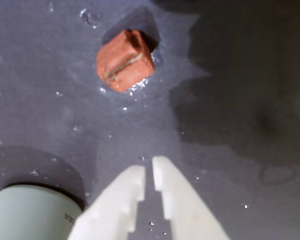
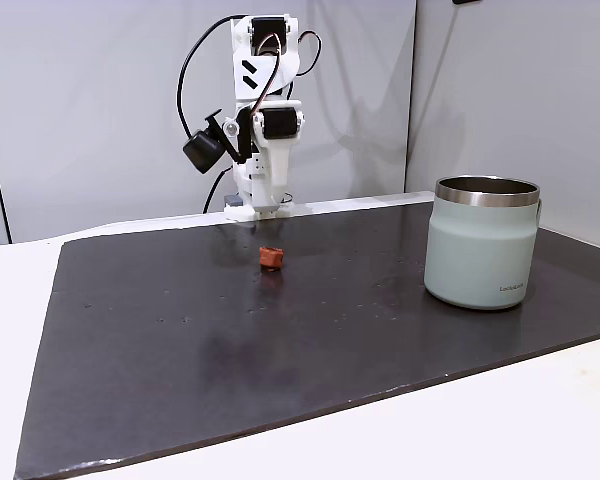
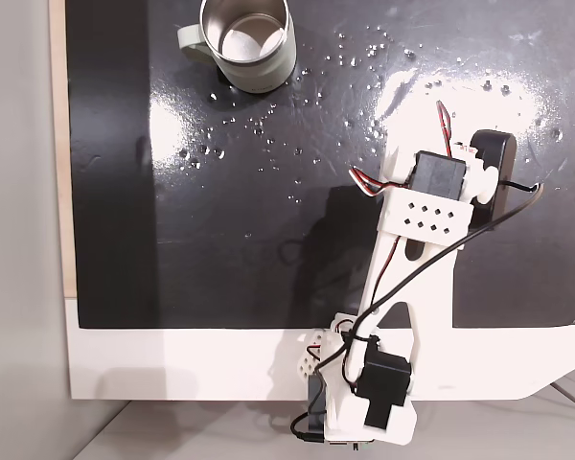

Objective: Grasp a cube and put it in the cup.

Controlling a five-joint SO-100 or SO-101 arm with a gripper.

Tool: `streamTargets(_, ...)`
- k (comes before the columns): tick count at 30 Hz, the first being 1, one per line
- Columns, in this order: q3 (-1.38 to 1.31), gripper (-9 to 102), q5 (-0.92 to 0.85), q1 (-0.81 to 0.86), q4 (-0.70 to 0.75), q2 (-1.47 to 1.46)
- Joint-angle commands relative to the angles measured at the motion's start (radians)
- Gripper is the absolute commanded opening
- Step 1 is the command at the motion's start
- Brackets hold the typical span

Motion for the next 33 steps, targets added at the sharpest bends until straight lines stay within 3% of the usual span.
streamTargets(1,-0.072,5,-0.006,0.018,0.002,0.002)
streamTargets(11,-0.092,26,0.008,0.041,0.003,-0.032)
streamTargets(33,-0.147,26,-0.020,0.052,0.002,-0.236)
